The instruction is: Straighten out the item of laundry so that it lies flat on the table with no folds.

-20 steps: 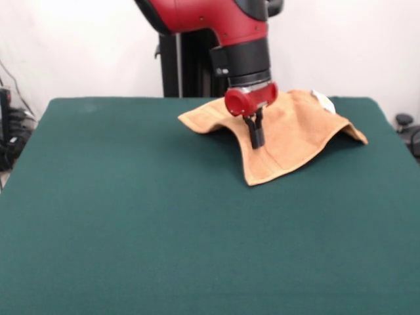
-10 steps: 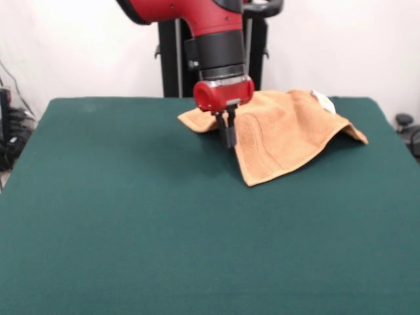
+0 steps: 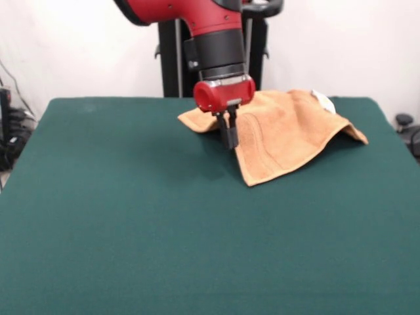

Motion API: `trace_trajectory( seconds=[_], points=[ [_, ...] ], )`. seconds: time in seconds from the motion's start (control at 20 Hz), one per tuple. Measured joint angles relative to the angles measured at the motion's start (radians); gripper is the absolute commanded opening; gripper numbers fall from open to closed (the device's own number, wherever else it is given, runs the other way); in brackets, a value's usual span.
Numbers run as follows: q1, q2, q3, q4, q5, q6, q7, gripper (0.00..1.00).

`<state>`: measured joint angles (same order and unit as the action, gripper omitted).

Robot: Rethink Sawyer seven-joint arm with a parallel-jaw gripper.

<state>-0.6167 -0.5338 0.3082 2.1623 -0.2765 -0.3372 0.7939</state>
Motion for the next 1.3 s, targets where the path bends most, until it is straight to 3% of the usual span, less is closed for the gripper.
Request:
trace_trajectory(
  seconds=[0.55,0.95,1.3],
  points=[
    [-0.005,0.048,0.034,-0.001,0.000,0.001,0.000,0.00],
    [0.050,0.073,0.026,-0.010,0.001,0.038,0.000,0.00],
    [0.147,0.141,-0.043,-0.059,0.013,0.084,0.000,0.00]
  ],
)
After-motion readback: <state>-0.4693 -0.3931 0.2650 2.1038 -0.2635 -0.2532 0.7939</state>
